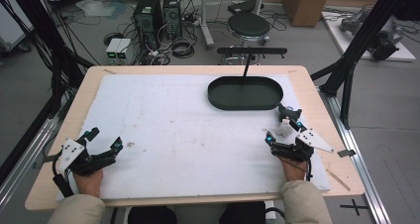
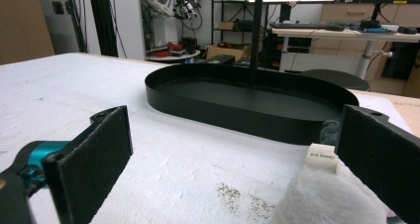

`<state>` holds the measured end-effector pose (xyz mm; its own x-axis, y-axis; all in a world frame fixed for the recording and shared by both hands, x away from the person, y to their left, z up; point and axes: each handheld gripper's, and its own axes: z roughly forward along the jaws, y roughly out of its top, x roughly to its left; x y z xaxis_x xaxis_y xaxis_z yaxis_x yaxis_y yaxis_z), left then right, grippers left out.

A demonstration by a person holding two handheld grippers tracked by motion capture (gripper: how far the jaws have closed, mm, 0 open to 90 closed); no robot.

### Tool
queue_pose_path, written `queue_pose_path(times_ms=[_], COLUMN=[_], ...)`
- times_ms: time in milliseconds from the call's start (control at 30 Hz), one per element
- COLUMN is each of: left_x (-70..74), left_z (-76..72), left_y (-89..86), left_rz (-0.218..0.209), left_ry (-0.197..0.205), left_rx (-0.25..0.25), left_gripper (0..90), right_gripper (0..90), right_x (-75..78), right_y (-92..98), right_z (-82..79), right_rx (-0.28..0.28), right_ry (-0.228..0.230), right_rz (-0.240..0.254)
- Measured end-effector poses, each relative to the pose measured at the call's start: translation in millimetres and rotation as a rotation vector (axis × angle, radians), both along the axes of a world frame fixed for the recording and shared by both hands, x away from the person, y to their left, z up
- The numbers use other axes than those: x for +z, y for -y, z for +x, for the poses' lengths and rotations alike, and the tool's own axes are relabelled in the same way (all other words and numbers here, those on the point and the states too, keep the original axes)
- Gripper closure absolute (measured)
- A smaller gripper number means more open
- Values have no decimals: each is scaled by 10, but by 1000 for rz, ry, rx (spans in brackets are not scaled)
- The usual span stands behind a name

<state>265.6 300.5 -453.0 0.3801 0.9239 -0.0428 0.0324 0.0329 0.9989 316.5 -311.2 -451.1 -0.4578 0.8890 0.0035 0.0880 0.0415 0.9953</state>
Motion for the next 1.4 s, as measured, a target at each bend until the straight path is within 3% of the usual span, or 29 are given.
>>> queue_pose_path(times_ms=[567, 633, 667, 767, 833, 900, 1000, 1100, 1167, 1300, 1333, 1400], left_x=[4, 5, 4, 5, 5, 5, 5, 5, 5, 5, 4, 5], left_z=[9, 11, 10, 9, 9, 9, 10, 10, 9, 10, 10, 10], left_y=[3, 0, -4, -3, -3, -1, -3, -3, -3, -4, 1, 1], left_rz=[-1, -2, -2, 1, 0, 1, 1, 1, 1, 0, -1, 0], left_ry=[-7, -10, -9, -10, -10, -9, -10, -10, -10, -8, -7, -8], left_rx=[-2, -2, -7, -5, -5, -3, -5, -5, -6, -7, -6, -6], left_gripper=[99, 99, 99, 99, 99, 99, 99, 99, 99, 99, 99, 99], right_gripper=[5, 5, 5, 5, 5, 5, 5, 5, 5, 5, 5, 5], right_x=[6, 12, 49, 149, 351, 418, 646, 713, 807, 878, 901, 917], right_y=[-6, -11, -19, -49, -75, -71, -31, -13, 13, 22, 22, 37], right_z=[5, 17, 62, 70, 102, 116, 154, 179, 245, 321, 382, 441], right_rx=[-5, -4, 23, 36, 43, 38, -12, -34, -77, -115, -143, -161], right_ry=[-4, -25, -75, -81, -98, -109, -149, -168, -220, -268, -322, -372], right_rz=[-7, -6, 8, -4, -14, -20, -26, -38, -64, -109, -140, -159])
